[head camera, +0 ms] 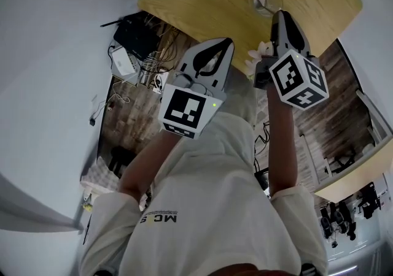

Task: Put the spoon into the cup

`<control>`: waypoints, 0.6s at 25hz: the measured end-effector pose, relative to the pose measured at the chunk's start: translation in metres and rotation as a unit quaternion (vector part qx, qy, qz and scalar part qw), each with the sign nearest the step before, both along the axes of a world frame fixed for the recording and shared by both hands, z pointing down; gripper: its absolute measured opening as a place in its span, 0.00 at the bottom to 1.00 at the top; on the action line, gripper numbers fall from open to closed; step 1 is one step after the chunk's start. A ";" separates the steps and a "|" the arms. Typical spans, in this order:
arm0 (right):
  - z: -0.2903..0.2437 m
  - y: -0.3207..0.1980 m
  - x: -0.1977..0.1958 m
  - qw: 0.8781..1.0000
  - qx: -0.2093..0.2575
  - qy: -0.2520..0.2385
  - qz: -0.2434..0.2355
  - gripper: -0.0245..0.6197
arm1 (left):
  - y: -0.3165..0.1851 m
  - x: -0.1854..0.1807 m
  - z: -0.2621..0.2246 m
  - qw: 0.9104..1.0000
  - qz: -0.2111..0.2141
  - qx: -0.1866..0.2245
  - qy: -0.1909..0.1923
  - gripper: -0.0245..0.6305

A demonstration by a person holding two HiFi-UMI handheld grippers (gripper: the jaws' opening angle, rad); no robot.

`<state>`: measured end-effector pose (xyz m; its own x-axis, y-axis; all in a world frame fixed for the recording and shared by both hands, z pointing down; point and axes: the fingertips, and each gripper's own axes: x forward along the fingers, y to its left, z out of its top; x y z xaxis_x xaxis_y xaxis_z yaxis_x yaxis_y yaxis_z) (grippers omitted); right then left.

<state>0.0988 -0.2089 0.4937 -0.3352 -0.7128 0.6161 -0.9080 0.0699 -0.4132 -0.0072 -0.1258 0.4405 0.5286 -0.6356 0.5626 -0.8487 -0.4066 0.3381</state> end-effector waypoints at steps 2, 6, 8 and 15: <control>0.007 -0.002 -0.001 1.000 -0.010 -0.008 0.005 0.13 | 0.001 0.001 0.001 1.000 -0.003 -0.002 0.000 0.05; 0.013 -0.003 -0.001 1.000 -0.018 -0.007 0.008 0.13 | 0.003 0.002 0.002 1.000 -0.005 -0.003 0.000 0.05; 0.015 -0.005 -0.002 1.000 -0.020 -0.007 0.009 0.13 | 0.003 0.002 0.003 1.000 -0.007 -0.003 0.001 0.05; 0.017 -0.003 -0.002 0.999 -0.025 -0.013 0.016 0.13 | 0.005 0.001 0.004 1.000 -0.007 -0.001 0.001 0.05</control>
<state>0.0969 -0.2119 0.5105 -0.3294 -0.6920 0.6423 -0.8983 0.0202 -0.4389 -0.0060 -0.1209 0.4441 0.5203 -0.6414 0.5638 -0.8540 -0.3935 0.3405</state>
